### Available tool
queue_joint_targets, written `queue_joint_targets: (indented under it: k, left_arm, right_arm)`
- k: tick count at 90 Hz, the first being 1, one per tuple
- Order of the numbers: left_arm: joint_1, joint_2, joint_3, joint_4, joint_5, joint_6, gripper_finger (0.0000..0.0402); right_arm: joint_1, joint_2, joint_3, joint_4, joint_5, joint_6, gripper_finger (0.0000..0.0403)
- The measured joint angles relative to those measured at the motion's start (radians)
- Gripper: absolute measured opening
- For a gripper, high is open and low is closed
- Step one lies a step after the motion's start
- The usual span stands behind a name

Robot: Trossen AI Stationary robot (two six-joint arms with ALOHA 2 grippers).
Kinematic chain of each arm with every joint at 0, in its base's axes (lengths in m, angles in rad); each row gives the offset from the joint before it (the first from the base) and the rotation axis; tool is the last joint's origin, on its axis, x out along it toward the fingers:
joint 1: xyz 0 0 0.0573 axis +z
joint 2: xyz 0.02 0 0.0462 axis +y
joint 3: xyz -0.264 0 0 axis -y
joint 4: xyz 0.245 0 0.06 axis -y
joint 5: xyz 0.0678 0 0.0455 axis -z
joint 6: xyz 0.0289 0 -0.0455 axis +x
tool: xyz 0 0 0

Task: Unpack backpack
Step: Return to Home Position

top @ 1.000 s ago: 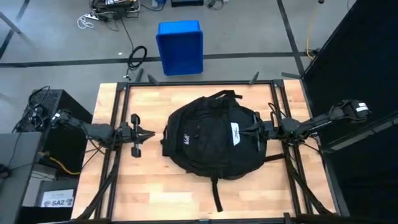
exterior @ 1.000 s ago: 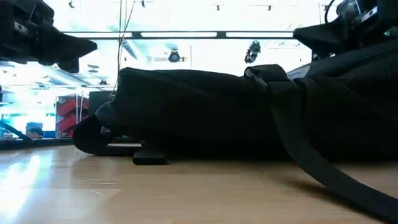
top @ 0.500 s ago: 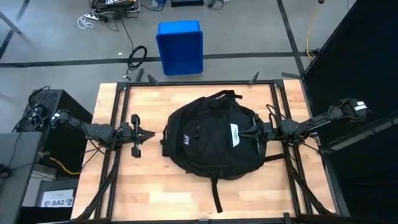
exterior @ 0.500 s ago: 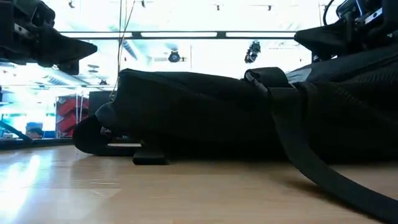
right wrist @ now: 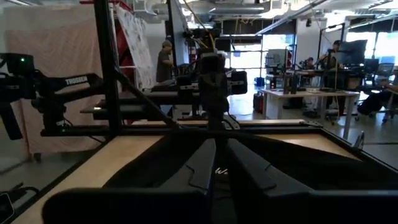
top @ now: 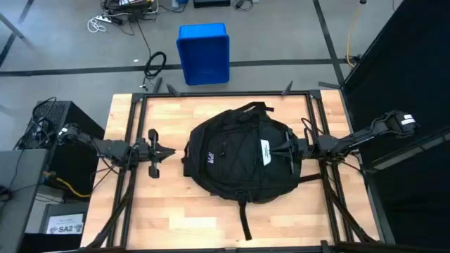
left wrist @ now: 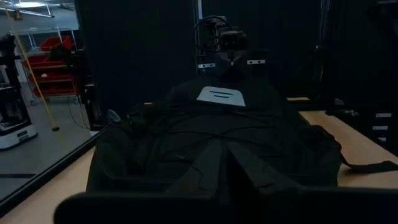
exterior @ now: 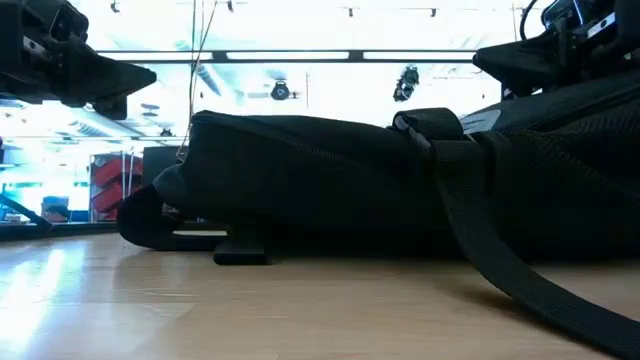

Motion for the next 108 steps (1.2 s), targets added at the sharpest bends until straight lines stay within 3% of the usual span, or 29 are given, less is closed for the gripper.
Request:
queue_joint_targets:
  k: [108]
  left_arm:
    - [0.000,0.000,0.000,-0.001,0.000,0.000,0.0000]
  right_arm:
    - [0.000,0.000,0.000,0.001,0.000,-0.001,0.0013]
